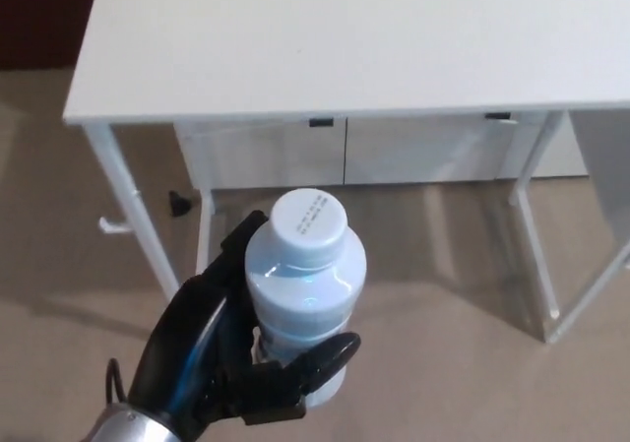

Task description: The robot picks up a bottle from a person using its left hand and walk towards the table in frontand put the bottle on the table.

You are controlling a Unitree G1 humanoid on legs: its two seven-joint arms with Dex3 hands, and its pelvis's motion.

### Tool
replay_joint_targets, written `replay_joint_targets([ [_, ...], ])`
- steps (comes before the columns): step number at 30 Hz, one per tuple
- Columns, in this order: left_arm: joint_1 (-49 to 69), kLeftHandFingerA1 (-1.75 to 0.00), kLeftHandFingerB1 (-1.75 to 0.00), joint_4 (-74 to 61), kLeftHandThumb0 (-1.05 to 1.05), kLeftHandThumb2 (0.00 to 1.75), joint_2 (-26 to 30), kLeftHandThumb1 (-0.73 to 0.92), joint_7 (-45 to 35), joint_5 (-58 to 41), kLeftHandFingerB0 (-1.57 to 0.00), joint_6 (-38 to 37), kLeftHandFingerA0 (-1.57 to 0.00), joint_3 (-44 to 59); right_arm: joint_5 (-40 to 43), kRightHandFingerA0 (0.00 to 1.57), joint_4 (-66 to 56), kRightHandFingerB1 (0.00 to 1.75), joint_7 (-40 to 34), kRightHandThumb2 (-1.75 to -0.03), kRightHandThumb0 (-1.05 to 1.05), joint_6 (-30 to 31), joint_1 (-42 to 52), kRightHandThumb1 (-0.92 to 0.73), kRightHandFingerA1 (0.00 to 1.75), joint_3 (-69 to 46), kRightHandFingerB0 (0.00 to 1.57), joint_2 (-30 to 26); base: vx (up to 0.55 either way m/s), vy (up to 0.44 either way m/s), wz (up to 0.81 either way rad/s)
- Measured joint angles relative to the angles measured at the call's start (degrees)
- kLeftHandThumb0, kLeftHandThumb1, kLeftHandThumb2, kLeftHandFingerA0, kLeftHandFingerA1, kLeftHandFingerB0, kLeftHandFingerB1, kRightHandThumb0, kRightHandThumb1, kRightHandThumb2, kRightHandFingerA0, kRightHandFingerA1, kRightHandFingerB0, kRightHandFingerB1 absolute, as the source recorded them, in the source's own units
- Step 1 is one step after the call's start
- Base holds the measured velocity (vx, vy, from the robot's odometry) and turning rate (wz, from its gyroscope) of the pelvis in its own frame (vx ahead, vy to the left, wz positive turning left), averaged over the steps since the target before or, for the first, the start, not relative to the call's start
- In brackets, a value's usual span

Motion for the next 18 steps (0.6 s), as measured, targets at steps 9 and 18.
replay_joint_targets([
  [9, 0.04, -1.56, -1.09, 0.27, -0.04, 0.79, -0.74, 0.92, -0.84, 0.14, -0.75, -0.02, -0.84, -0.53, -0.02, 0.59, 0.09, 0.39, 0.19, -0.62, -0.29, 0.22, -0.01, -0.77, 0.45, -0.15, 0.46, -0.52, 0.25, -0.182, 0.06],
  [18, 0.2, -1.52, -1.08, 0.3, -0.06, 0.79, -0.75, 0.92, -1.57, 0.61, -0.77, -0.03, -0.86, -0.51, 0.0, 0.58, 0.12, 0.39, 0.19, -0.62, -0.29, 0.36, 0.15, -0.77, 0.45, -0.27, 0.46, -0.41, 0.26, 0.071, -0.1],
])
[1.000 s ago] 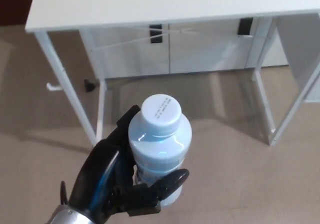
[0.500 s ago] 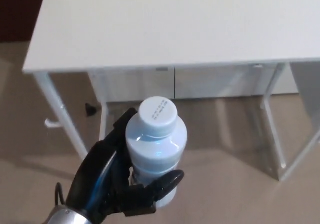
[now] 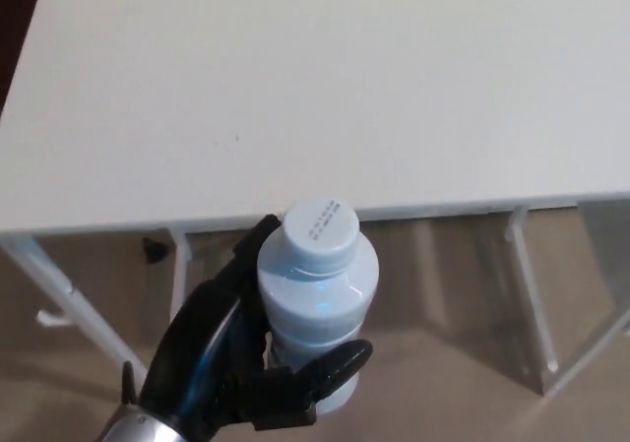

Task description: The robot picks up a bottle from a person using its left hand and walk towards the table in frontand put the bottle on the table.

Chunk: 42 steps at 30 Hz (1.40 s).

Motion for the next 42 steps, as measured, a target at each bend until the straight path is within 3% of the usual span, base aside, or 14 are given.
replay_joint_targets([
  [9, -0.36, -1.55, -1.08, 0.36, -0.05, 0.8, 0.13, 0.92, -0.12, 0.28, -0.76, -0.23, -0.86, 0.64, -0.01, 0.61, -0.35, 0.4, 0.02, -0.62, -0.27, -0.07, -0.64, -0.77, 0.46, -0.08, 0.47, 0.72, 0.2, 0.155, 0.07],
  [27, -1.26, -1.55, -1.08, 0.34, -0.04, 0.81, -0.1, 0.92, -1.14, 0.46, -0.75, -0.53, -0.83, 0.41, 0.0, 0.59, -0.17, 0.39, 0.1, -0.63, -0.27, 0.09, -0.7, -0.78, 0.44, -0.47, 0.45, 0.51, 0.11, -0.052, -0.03],
  [35, -1.4, -1.54, -1.1, -2.32, -0.1, 0.75, -0.23, 0.92, -1.0, 0.2, -0.76, -0.32, -0.89, 2.21, 0.04, 0.57, -0.02, 0.39, 0.1, -0.62, -0.27, 0.06, 0.34, -0.78, 0.44, -0.5, 0.46, 1.3, 0.09, 0.149, 0.04],
  [38, -4.49, -1.56, -1.14, -4.28, -0.14, 0.69, -0.6, 0.92, -0.65, -0.41, -0.73, 0.59, -0.88, 4.43, 0.07, 0.57, -0.22, 0.39, 0.13, -0.63, -0.29, -0.01, 0.1, -0.79, 0.44, -0.7, 0.46, 1.36, 0.03, 0.029, 0.01],
  [42, -13.41, -1.46, -1.07, -3.29, -0.19, 0.65, -1.76, 0.87, 0.44, -2.03, -0.79, 3.27, -0.94, 8.45, 0.03, 0.6, -0.14, 0.39, 0.12, -0.63, -0.28, -0.01, 0.34, -0.79, 0.46, -0.68, 0.46, 1.37, 0.0, 0.0, 0.0],
])
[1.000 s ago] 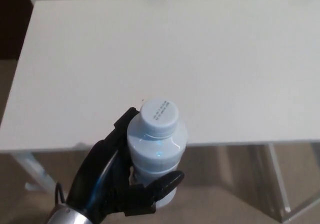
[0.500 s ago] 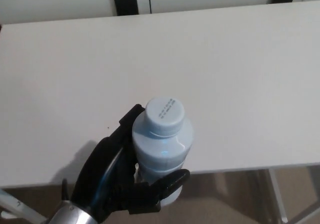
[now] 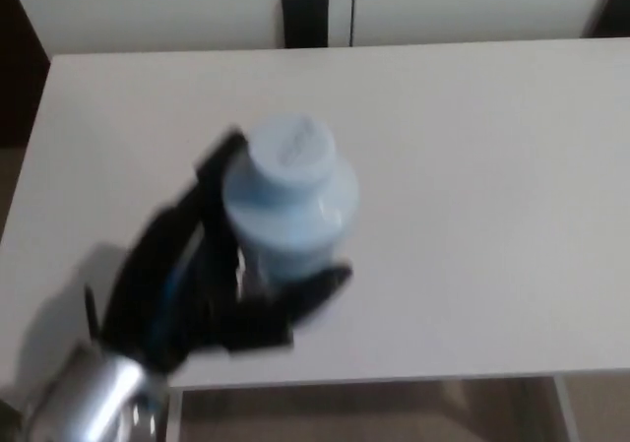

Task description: The robot picks up a bottle from a person using its left hand and walk towards the table in frontand put the bottle on the table.

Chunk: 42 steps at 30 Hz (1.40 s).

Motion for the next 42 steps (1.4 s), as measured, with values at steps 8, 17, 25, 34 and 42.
replay_joint_targets([
  [8, -18.04, -1.33, -1.05, 14.94, -0.1, 0.77, -1.6, 0.84, 1.06, -0.45, -0.76, 2.73, -1.05, 3.99, -0.02, 0.61, 0.13, 0.4, -0.03, -0.63, -0.28, 0.02, 0.84, -0.78, 0.46, 0.05, 0.48, 0.05, 0.0, 0.0, 0.0],
  [17, -31.59, -1.25, -1.0, 36.02, -0.08, 0.72, -4.06, 0.8, 2.36, 2.12, -0.83, 2.29, -1.08, 3.54, 0.0, 0.62, 0.16, 0.4, -0.04, -0.63, -0.29, 0.0, 1.06, -0.78, 0.46, -0.1, 0.48, 0.65, 0.0, 0.0, 0.0],
  [25, -37.8, -1.27, -1.0, 54.76, -0.09, 0.76, -7.98, 0.77, 3.05, 4.89, -0.85, -1.52, -1.08, 2.16, 0.03, 0.59, 0.15, 0.39, -0.05, -0.63, -0.28, 0.0, 2.2, -0.78, 0.45, -0.27, 0.45, 0.87, 0.0, 0.0, 0.0],
  [34, -35.44, -1.29, -1.0, 64.31, -0.09, 0.74, -12.01, 0.76, 2.97, 8.12, -0.86, -6.14, -1.01, -2.36, -0.01, 0.6, 0.12, 0.4, -0.16, -0.63, -0.31, -0.12, 3.92, -0.78, 0.46, -0.29, 0.49, 0.88, 0.0, 0.0, 0.0],
  [42, -32.44, -1.24, -0.99, 63.5, -0.11, 0.78, -13.43, 0.74, 2.35, 10.11, -0.88, -8.8, -1.07, -5.46, 0.0, 0.6, 0.01, 0.4, -0.16, -0.63, -0.3, -0.21, 3.9, -0.77, 0.45, -0.33, 0.48, 0.9, 0.0, 0.0, 0.0],
])
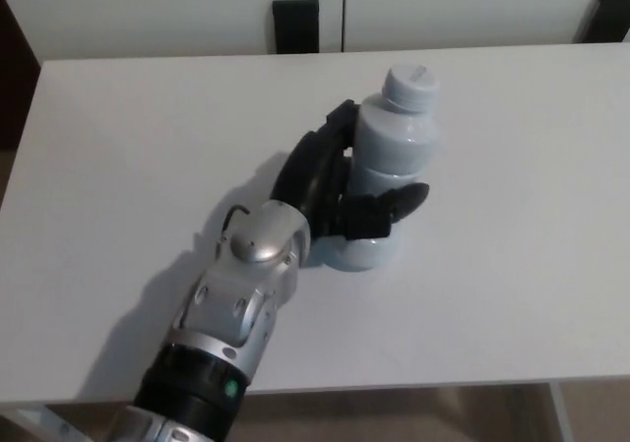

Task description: The robot picks up a bottle from a person using its left hand and walk towards the table in frontand put the bottle on the table.

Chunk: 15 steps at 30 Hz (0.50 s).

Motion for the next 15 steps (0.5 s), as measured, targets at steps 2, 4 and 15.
replay_joint_targets([
  [2, 0.52, -1.24, -0.99, -0.62, -0.11, 0.79, -0.11, 0.73, -0.22, 0.23, -0.88, -0.17, -1.07, -0.42, 0.01, 0.61, -0.01, 0.4, 0.0, -0.63, -0.3, -0.03, 0.02, -0.78, 0.46, -0.02, 0.48, 0.0, 0.0, 0.0, 0.0],
  [4, 1.33, -1.24, -0.98, -1.69, -0.09, 0.82, -0.16, 0.72, -0.61, 0.59, -0.89, -0.54, -1.07, -0.78, 0.02, 0.61, 0.0, 0.4, 0.0, -0.63, -0.3, -0.08, 0.14, -0.78, 0.46, -0.03, 0.48, 0.0, 0.0, 0.0, 0.0],
  [15, 3.73, -0.41, -0.36, -5.94, -0.59, 0.71, 0.21, 0.44, -3.96, 1.01, -0.12, -2.74, -0.25, -0.2, 0.03, 0.59, -0.04, 0.39, 0.01, -0.63, -0.29, -0.27, 0.64, -0.78, 0.44, -0.06, 0.45, 0.0, 0.0, 0.0, 0.0],
])
